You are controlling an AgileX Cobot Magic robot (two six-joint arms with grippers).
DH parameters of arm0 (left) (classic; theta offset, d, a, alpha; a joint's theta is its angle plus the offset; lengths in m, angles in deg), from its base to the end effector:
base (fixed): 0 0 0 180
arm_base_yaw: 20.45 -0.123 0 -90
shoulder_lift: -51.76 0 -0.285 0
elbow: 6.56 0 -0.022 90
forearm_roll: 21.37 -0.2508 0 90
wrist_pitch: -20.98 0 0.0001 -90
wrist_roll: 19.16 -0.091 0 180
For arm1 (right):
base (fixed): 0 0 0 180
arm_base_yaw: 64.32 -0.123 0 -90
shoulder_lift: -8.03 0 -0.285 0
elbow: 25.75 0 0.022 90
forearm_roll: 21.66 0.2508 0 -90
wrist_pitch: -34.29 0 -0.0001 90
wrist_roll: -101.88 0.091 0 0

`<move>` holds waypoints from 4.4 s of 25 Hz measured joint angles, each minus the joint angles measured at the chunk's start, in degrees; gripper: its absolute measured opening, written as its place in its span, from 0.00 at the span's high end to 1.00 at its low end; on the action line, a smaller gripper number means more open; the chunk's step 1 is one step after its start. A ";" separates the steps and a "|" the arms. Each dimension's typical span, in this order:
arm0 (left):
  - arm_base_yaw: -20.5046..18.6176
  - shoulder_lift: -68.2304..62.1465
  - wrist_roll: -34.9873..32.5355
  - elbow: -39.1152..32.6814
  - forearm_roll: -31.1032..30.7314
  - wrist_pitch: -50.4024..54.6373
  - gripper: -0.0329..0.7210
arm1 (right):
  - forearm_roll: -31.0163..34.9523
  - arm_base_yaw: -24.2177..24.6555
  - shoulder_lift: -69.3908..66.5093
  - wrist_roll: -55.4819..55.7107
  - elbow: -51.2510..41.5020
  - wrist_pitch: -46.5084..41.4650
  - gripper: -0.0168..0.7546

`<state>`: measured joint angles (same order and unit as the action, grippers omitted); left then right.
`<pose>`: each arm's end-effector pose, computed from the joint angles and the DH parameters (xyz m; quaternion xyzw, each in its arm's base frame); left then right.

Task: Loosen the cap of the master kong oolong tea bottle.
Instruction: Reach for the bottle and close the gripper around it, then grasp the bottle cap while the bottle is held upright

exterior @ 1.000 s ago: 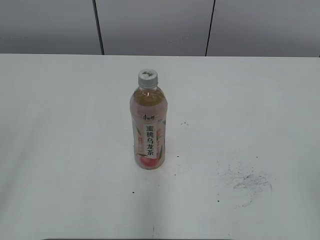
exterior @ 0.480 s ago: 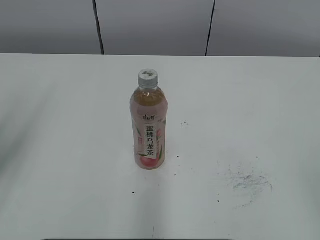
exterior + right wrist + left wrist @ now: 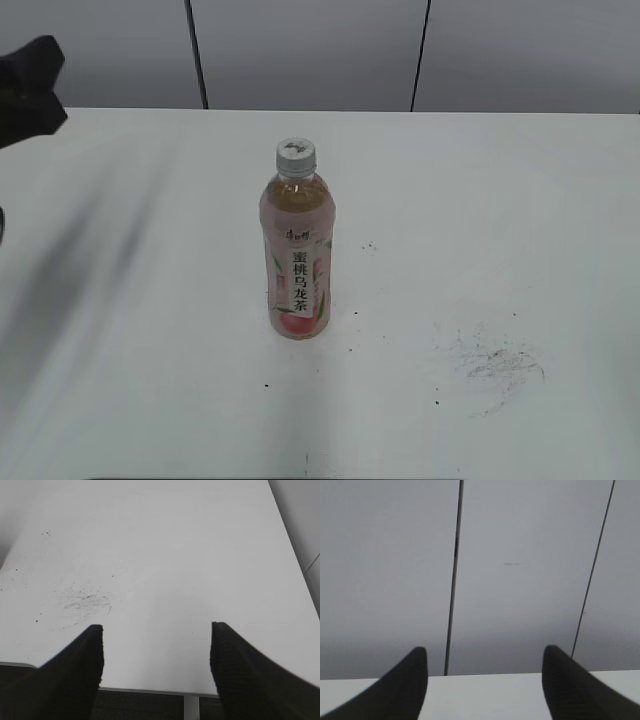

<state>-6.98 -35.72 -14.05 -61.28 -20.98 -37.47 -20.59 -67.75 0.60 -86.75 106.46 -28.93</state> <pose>0.2423 -0.0575 0.2328 0.0453 0.6660 -0.1196 0.7349 -0.0093 0.0010 0.2776 -0.0909 0.8543 -0.0139 0.5116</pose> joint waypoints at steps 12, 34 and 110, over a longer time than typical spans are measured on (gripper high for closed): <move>0.06 -16.29 9.32 0.05 -17.20 -10.39 0.21 | 0.00 0.00 0.00 0.00 0.00 0.00 0.33; 1.76 -16.93 15.87 0.05 -47.69 -10.71 0.19 | 0.02 0.00 0.00 0.00 0.00 0.00 0.33; 12.24 -33.76 16.15 19.69 -44.28 -9.09 0.36 | 15.91 0.00 -37.08 -17.22 10.42 11.99 0.33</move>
<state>5.26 -69.48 2.09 -41.60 -65.26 -46.56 -4.68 -67.75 -36.48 -103.97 116.88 -16.94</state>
